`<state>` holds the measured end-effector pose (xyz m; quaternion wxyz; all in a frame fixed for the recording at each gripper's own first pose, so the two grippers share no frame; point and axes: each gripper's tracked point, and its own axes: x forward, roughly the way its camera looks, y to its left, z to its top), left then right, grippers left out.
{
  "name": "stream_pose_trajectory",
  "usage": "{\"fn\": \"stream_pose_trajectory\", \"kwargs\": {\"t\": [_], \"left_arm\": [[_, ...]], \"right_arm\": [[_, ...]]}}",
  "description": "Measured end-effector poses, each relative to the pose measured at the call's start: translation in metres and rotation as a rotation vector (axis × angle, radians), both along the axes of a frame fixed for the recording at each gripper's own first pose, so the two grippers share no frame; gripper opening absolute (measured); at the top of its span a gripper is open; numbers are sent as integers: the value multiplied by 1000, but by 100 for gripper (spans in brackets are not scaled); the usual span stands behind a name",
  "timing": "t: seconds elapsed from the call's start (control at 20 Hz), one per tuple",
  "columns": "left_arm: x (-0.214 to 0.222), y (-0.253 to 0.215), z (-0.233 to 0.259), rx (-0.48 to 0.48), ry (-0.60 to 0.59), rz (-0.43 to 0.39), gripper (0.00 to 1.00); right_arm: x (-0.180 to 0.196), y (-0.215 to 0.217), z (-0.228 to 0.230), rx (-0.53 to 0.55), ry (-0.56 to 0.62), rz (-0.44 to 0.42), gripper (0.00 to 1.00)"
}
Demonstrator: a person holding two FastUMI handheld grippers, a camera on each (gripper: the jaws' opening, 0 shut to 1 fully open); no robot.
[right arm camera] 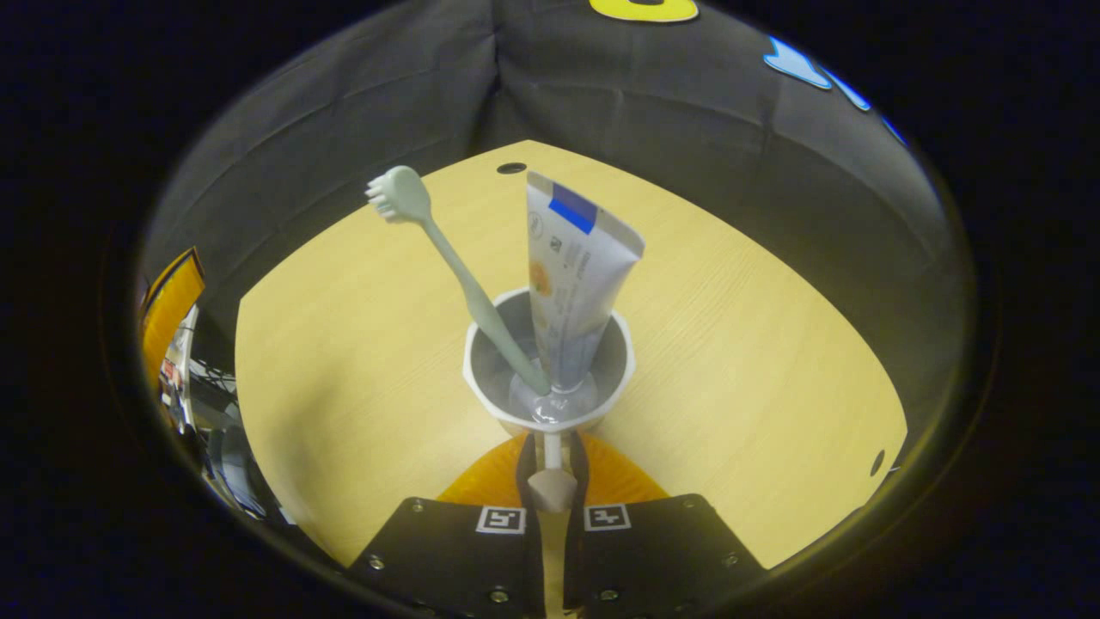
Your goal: Put the toothbrush and toothpaste on the desktop into the cup, then pick up the cup and place it on the coaster on the desktop.
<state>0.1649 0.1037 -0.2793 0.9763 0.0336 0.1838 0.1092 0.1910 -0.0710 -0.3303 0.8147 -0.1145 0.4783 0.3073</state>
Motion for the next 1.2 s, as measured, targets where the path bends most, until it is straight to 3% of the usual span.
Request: {"fn": "stream_pose_trajectory", "kwargs": {"t": [0.15,0.3,0.6,1.15,1.2], "left_arm": [[2,-5,-1,-6,-1,0,41],[4,-9,1,-8,-7,-2,41],[4,-15,8,2,-15,-11,41],[2,-53,40,13,-56,-82,41],[2,-59,46,10,-66,-96,31]], "right_arm": [[1,0,0,-5,-2,1,10],[1,0,2,0,-3,-2,18],[-2,-2,1,-6,-14,8,24],[-8,-15,63,46,-150,-7,24],[-9,-18,72,53,-170,-17,23]]}}
